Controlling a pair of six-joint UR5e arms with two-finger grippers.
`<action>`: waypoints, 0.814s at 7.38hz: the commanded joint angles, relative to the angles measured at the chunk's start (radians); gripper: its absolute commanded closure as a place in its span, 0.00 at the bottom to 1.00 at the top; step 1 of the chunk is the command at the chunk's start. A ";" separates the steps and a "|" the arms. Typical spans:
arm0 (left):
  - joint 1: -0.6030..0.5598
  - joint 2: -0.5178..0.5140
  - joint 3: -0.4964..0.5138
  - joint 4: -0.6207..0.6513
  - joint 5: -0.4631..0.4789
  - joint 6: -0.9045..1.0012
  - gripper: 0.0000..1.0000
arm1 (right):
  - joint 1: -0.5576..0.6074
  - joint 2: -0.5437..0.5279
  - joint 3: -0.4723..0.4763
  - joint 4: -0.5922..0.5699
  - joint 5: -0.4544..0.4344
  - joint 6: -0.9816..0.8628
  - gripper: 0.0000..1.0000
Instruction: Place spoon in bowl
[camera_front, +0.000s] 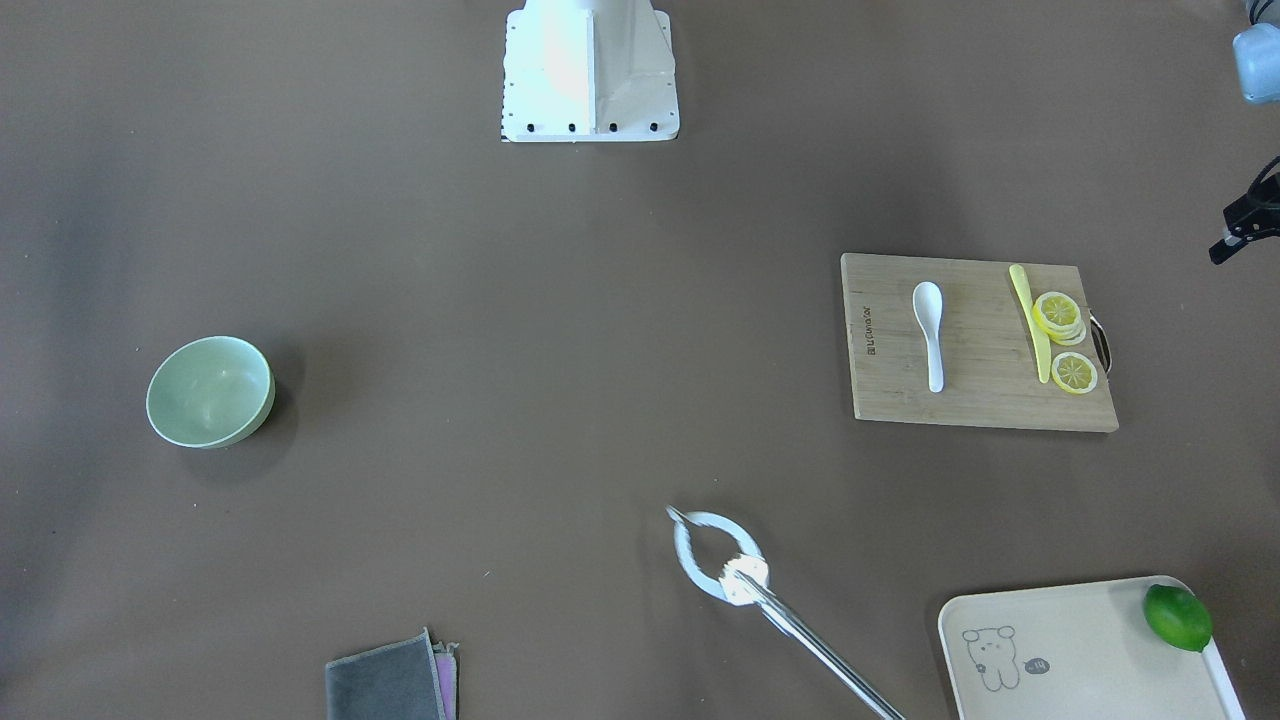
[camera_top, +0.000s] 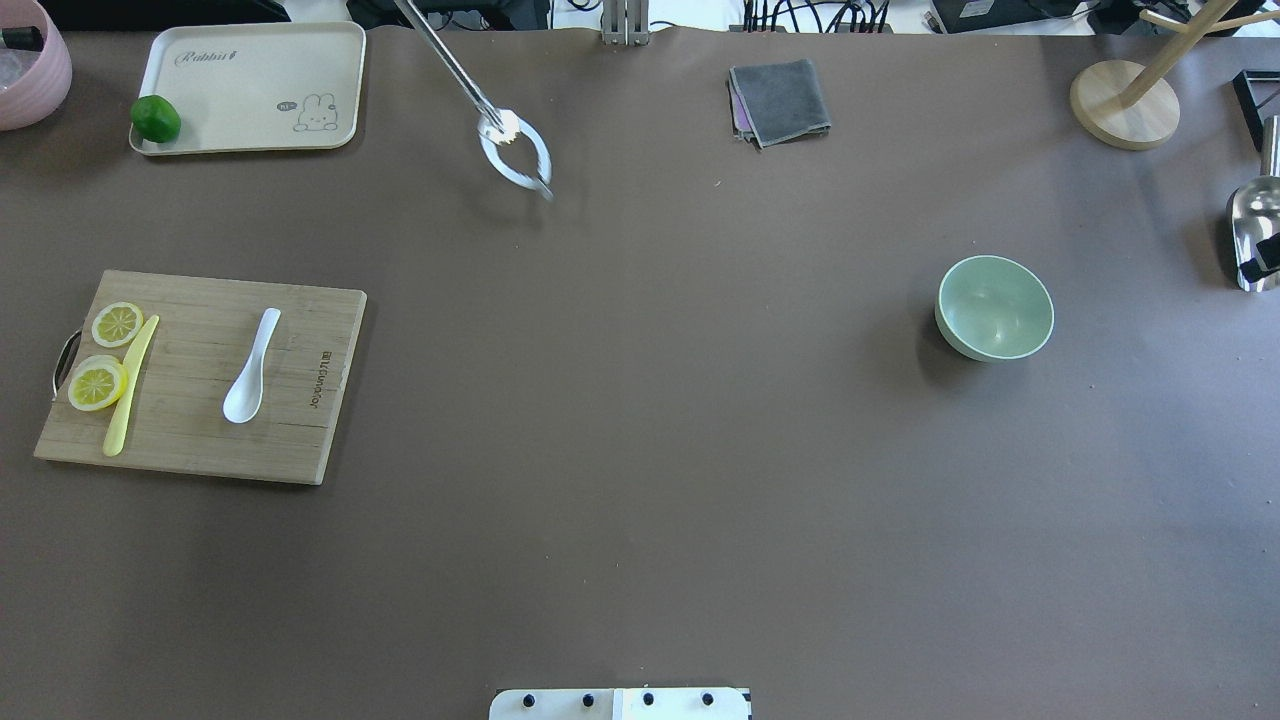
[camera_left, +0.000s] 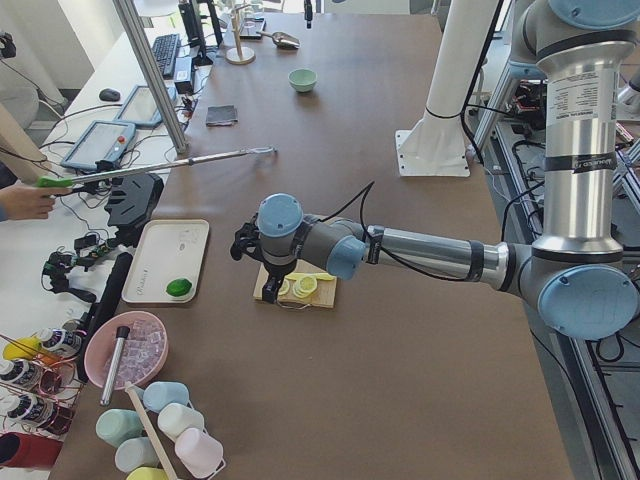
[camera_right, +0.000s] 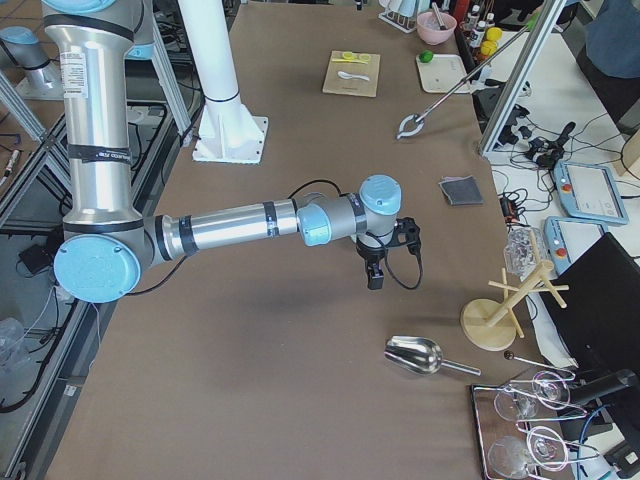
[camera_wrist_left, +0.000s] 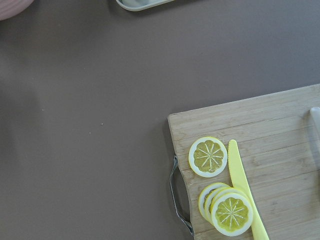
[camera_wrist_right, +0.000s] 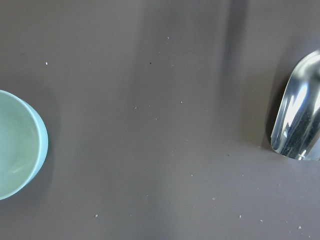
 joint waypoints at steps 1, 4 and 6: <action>-0.002 0.000 0.005 0.003 0.001 0.008 0.02 | 0.001 -0.011 -0.001 -0.001 0.005 0.000 0.00; -0.003 0.041 0.002 -0.006 0.004 0.003 0.02 | -0.001 -0.006 0.005 0.000 -0.001 0.000 0.00; -0.002 0.041 -0.002 -0.006 0.001 -0.047 0.02 | -0.004 0.000 0.002 0.017 0.004 0.001 0.00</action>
